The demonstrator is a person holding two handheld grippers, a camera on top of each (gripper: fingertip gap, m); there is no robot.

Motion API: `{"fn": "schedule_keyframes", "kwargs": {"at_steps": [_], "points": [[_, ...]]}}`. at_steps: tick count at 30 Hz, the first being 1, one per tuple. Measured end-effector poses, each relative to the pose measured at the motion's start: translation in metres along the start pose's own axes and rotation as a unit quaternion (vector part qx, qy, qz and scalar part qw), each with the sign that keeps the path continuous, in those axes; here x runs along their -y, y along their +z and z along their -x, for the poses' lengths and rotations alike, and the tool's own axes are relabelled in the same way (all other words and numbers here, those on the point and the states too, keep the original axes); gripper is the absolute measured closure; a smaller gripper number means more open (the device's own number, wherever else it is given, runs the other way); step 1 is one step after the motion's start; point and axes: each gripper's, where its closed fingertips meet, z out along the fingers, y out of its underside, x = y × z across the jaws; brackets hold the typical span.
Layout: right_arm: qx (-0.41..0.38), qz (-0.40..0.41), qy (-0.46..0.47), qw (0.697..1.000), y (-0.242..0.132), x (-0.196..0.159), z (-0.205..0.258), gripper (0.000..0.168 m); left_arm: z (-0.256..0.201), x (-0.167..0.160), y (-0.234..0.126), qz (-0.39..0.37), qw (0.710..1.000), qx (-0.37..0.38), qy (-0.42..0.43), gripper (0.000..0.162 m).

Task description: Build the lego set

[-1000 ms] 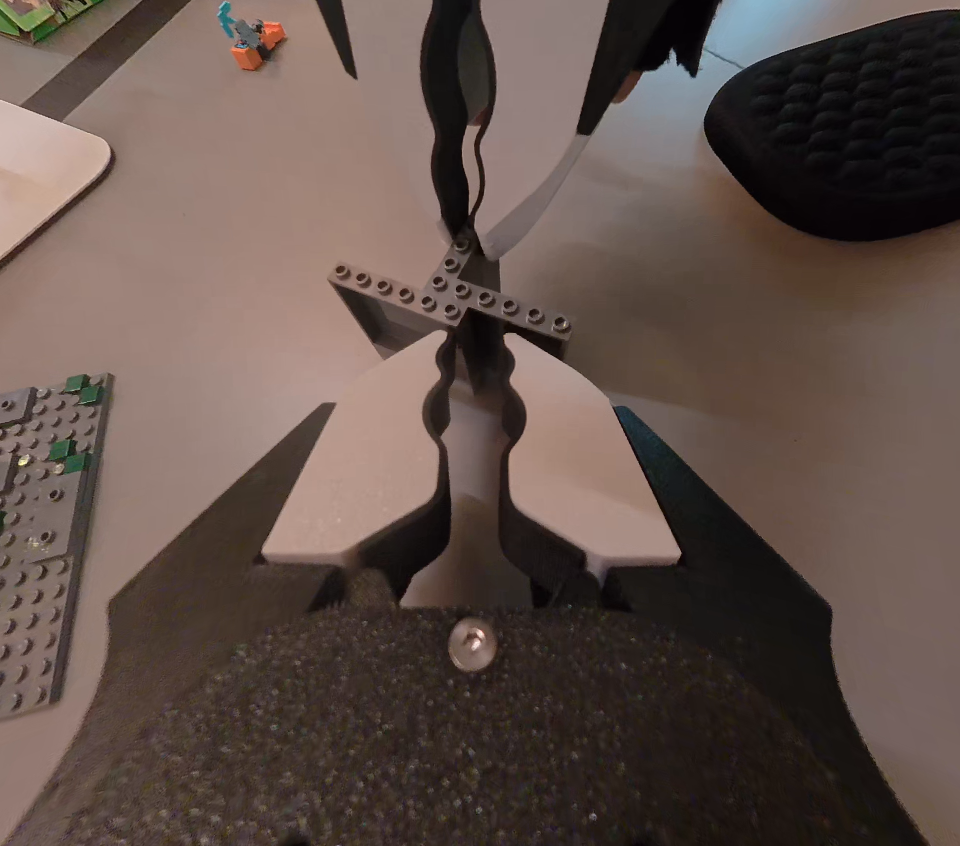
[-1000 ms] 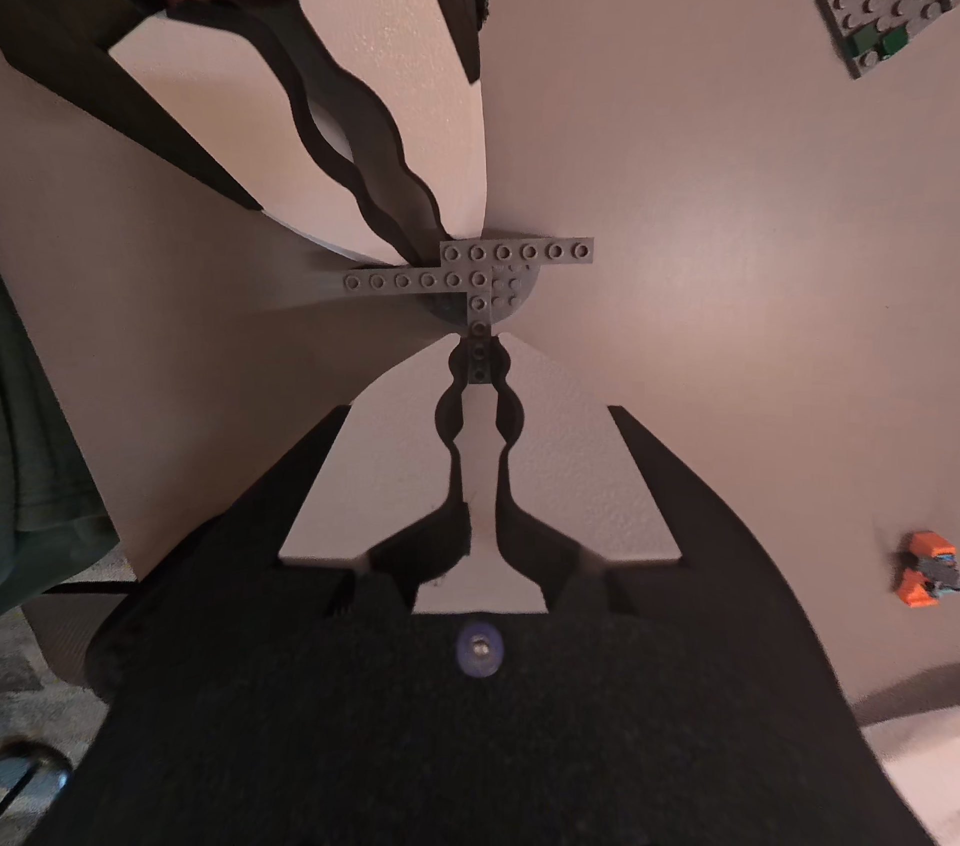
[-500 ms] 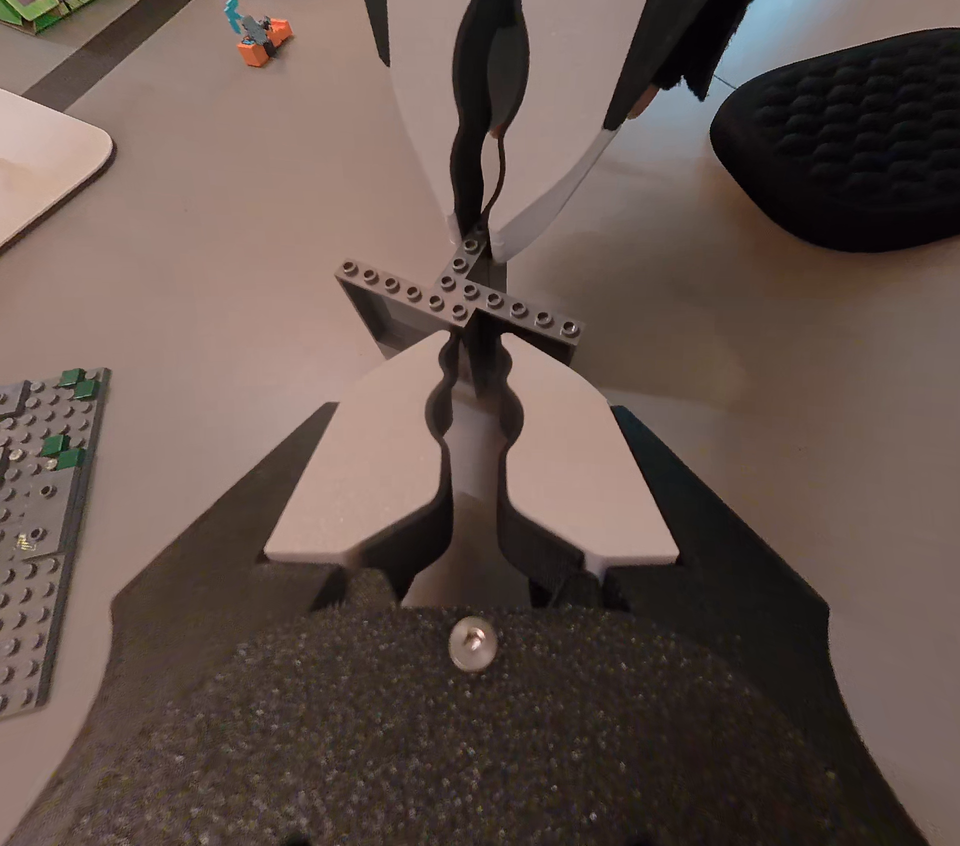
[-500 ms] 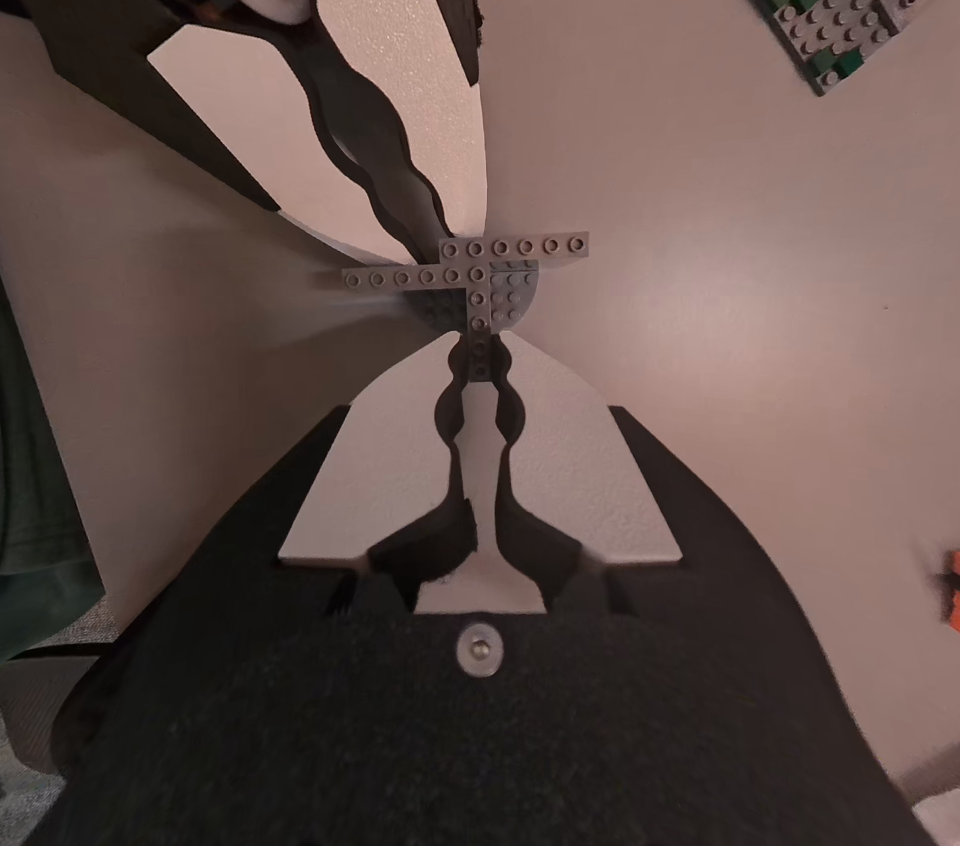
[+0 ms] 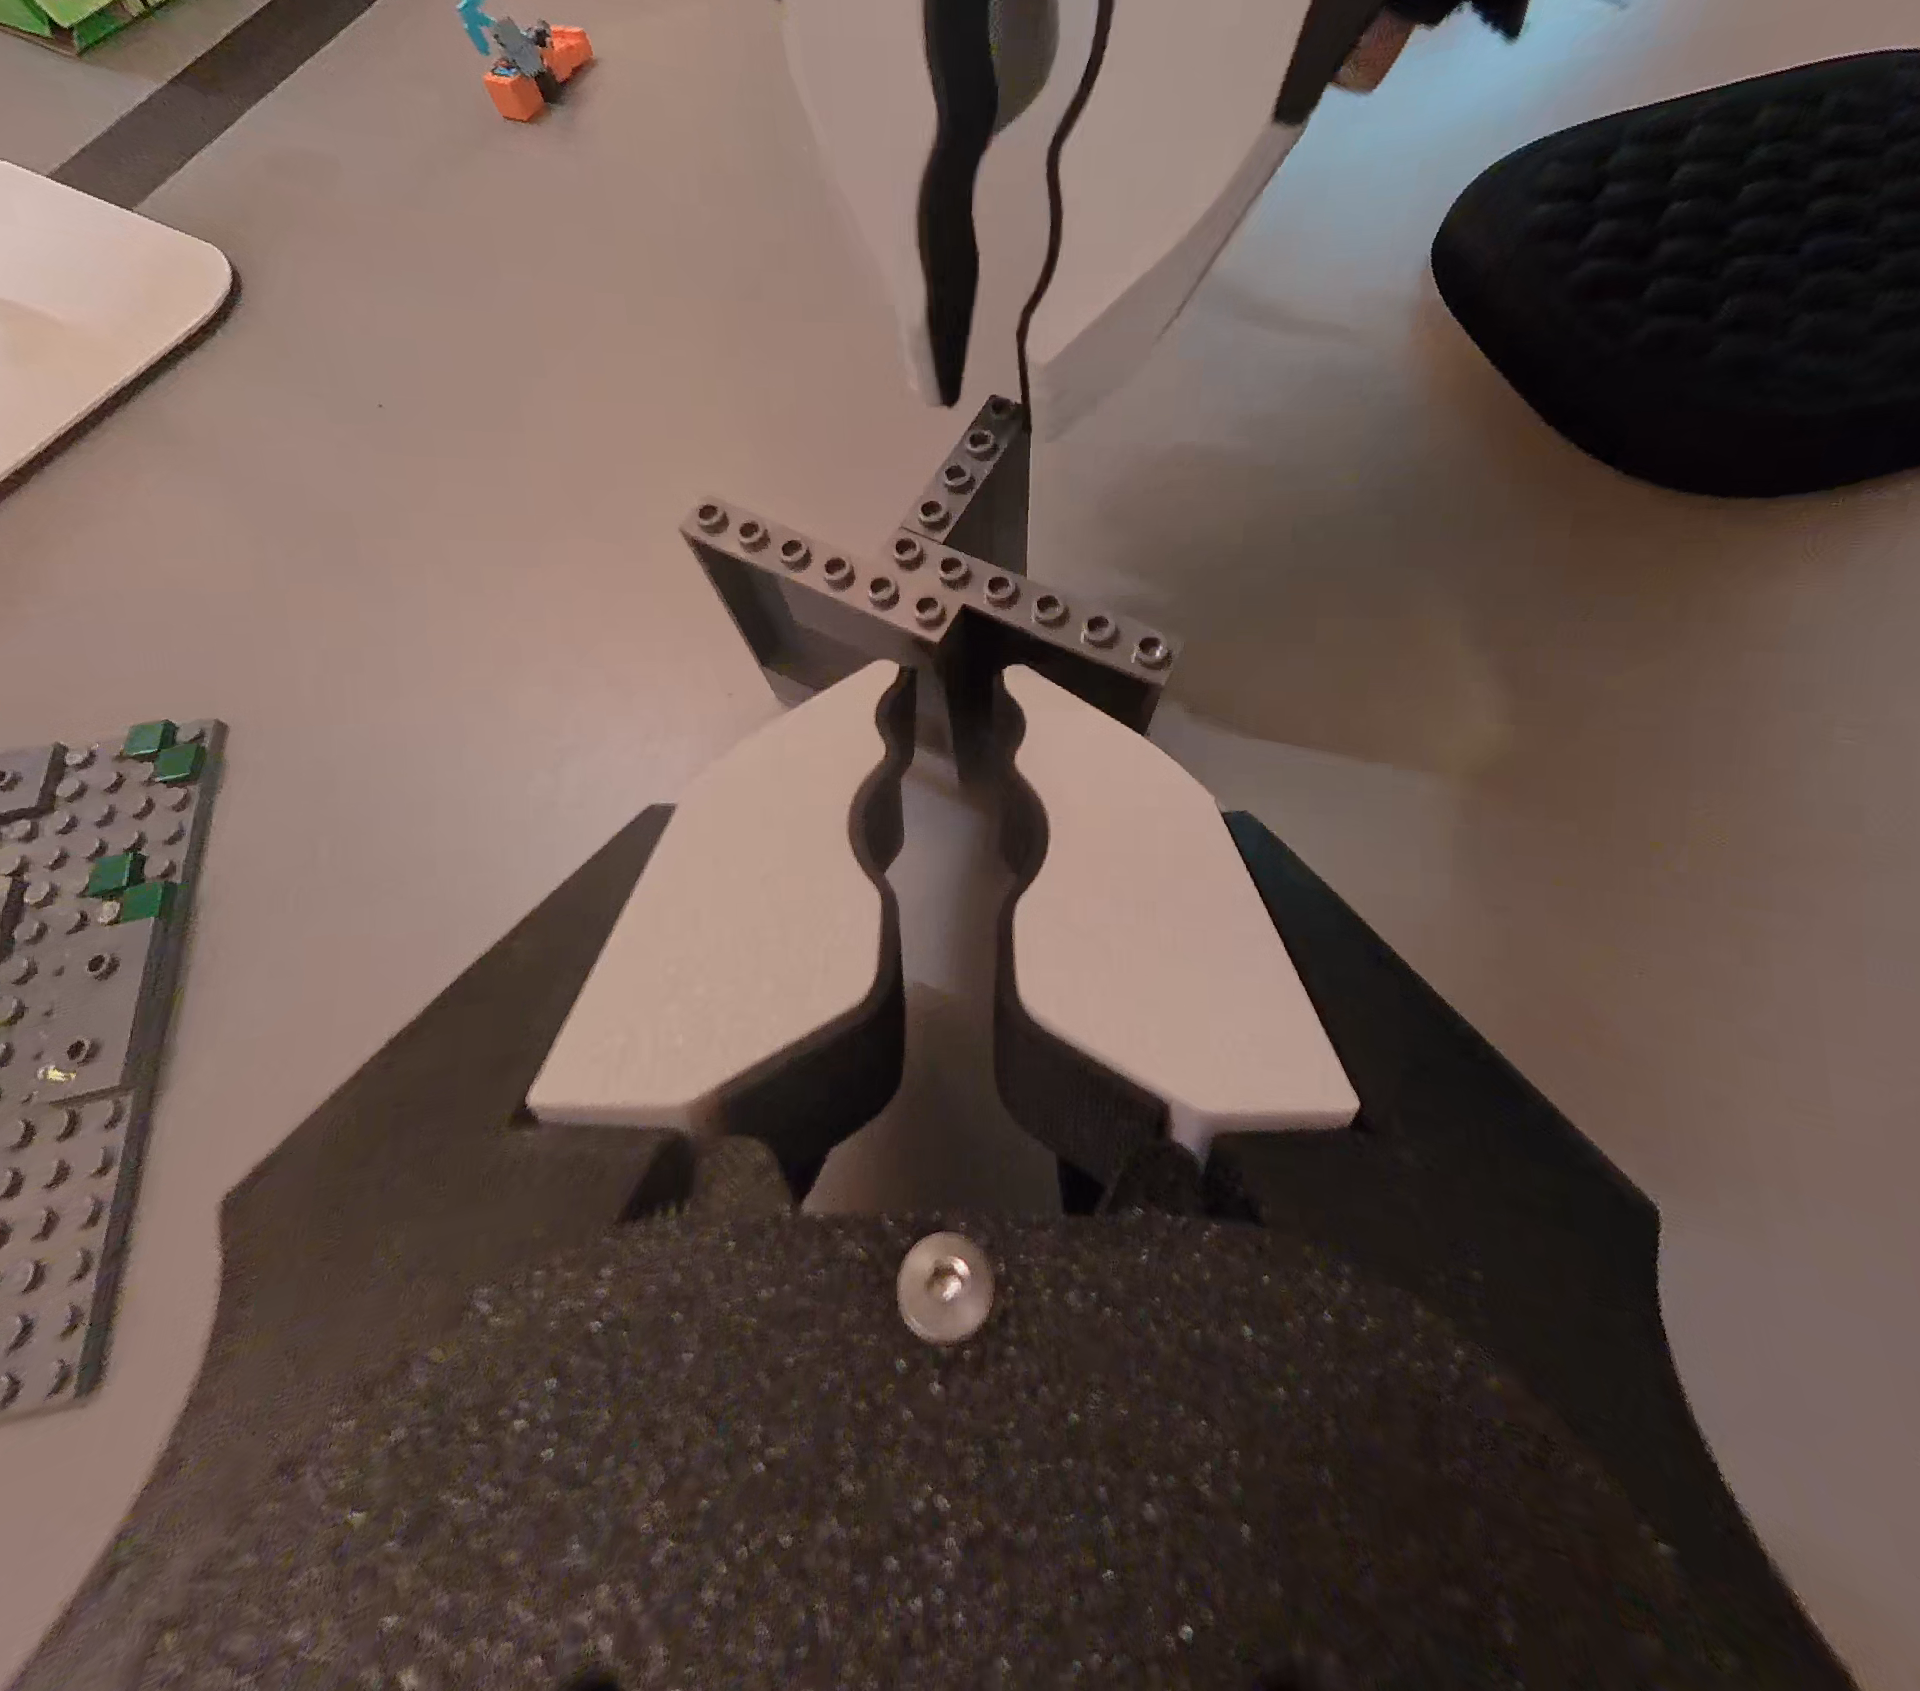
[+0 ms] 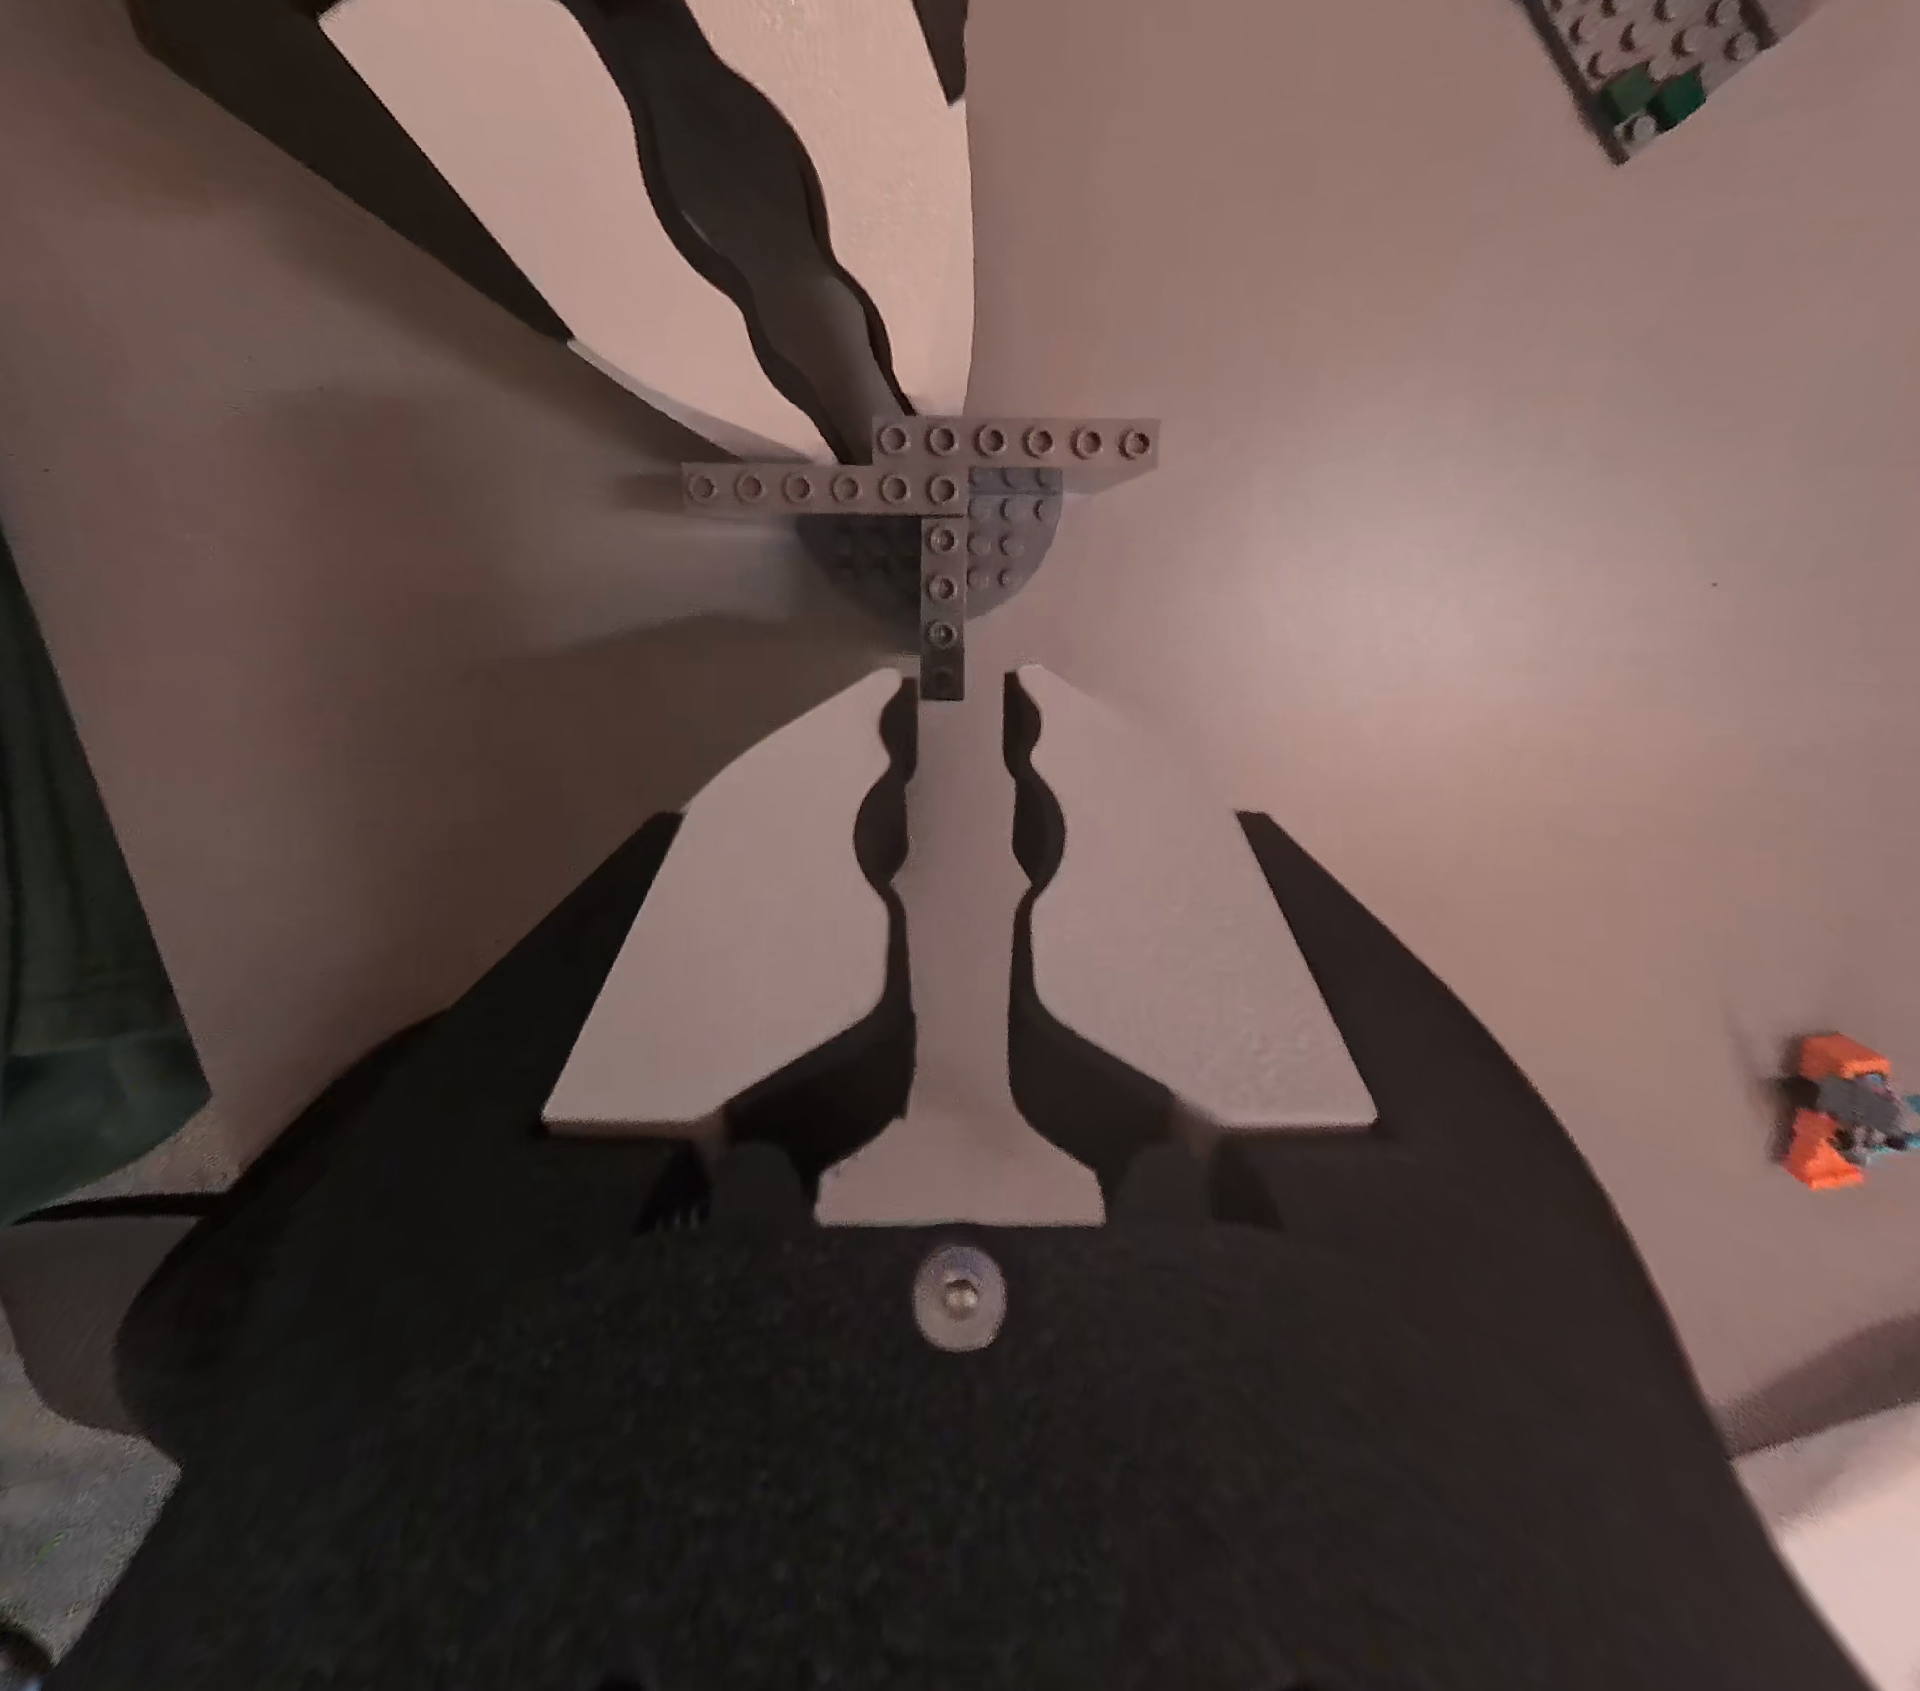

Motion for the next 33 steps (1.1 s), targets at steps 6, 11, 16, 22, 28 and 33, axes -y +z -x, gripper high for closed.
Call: {"fn": "schedule_keyframes", "kwargs": {"at_steps": [6, 11, 16, 22, 28, 33], "points": [[0.007, 0.018, -0.009, 1.0, 0.011, -0.002, 0.004, 0.161, -0.001, 0.0, 0.0, -0.002, 1.0, 0.0, -0.001, 0.15], [0.006, 0.024, -0.007, 1.0, 0.011, -0.002, 0.005, 0.161, 0.0, 0.0, 0.001, -0.003, 1.0, -0.003, -0.011, 0.151], [0.005, 0.031, 0.007, 0.999, 0.011, -0.002, 0.005, 0.161, 0.0, 0.0, 0.001, -0.003, 1.0, -0.003, -0.013, 0.151], [-0.004, 0.026, 0.014, 1.0, 0.012, -0.001, 0.005, 0.161, 0.001, -0.001, 0.001, -0.005, 1.0, -0.005, -0.014, 0.151], [0.017, -0.055, 0.048, 0.997, 0.001, 0.0, 0.009, 0.149, 0.01, -0.002, -0.014, -0.017, 1.0, 0.012, -0.023, 0.144], [0.013, -0.141, 0.078, 0.987, 0.006, -0.01, 0.009, 0.139, -0.004, 0.012, -0.035, -0.057, 0.997, -0.021, -0.056, 0.143]]}}
